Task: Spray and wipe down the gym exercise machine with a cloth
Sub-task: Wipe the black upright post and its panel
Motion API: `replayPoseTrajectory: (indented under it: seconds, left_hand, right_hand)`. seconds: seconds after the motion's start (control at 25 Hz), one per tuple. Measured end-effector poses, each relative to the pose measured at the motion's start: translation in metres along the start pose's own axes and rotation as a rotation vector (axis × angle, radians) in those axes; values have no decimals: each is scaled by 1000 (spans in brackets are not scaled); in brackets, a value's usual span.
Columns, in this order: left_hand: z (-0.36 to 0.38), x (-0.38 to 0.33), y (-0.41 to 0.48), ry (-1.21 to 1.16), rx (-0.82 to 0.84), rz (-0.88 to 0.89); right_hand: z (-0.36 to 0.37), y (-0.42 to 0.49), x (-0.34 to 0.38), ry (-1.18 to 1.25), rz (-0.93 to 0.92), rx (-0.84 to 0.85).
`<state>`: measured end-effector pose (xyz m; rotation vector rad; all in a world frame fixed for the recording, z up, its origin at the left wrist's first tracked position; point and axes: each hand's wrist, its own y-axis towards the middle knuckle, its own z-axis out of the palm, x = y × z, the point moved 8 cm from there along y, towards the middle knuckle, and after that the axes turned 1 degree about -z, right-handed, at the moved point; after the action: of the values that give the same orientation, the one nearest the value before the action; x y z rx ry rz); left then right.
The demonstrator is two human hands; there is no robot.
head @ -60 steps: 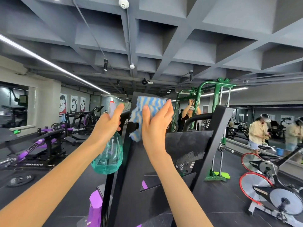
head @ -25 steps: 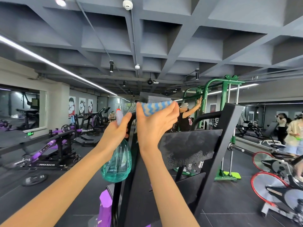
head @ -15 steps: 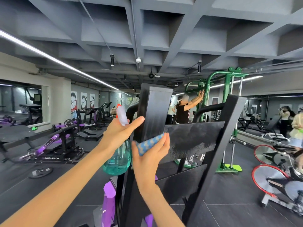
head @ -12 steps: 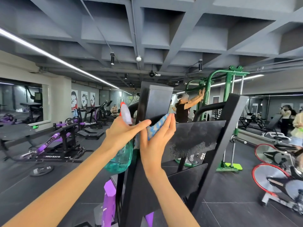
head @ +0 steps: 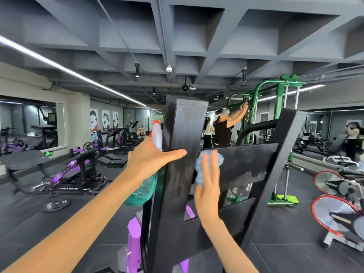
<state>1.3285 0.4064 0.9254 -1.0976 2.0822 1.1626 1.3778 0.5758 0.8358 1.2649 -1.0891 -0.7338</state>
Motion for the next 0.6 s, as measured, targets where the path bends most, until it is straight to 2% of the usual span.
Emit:
replayPoseTrajectory:
  seconds: [0.04, 0.08, 0.12, 0.2, 0.24, 0.28, 0.36, 0.44, 0.48, 0.52, 0.6]
  left_hand:
    - [1, 1, 1, 2, 17, 0]
    - [2, 2, 2, -1, 31, -3]
    - [2, 3, 4, -8, 36, -6]
    - [3, 4, 7, -28, 48, -15]
    - [3, 3, 7, -34, 59, -17]
    - [2, 2, 6, -33, 70, -13]
    - [3, -2, 4, -28, 88, 14]
    - [4, -2, 5, -25, 94, 24]
    - [4, 0, 7, -15, 95, 25]
    - [5, 0, 8, -2, 92, 29]
    - [6, 1, 10, 9, 105, 36]
  right_hand:
    - [3, -7, 6, -60, -154, 72]
    - [-1, -6, -1, -110, -231, 96]
    - [-12, 4, -20, -112, -165, 40]
    - [-35, 27, -52, 21, 212, -185]
    - [-31, 34, -47, 89, 271, -217]
    - [-21, 39, -26, 126, 201, -185]
    - [4, 28, 13, 79, -149, -51]
    - [2, 26, 1, -65, -355, -21]
    - [-7, 29, -20, -101, -335, -44]
    - [-18, 35, -44, -91, -224, -104]
    - [-36, 41, -80, 43, 126, -259]
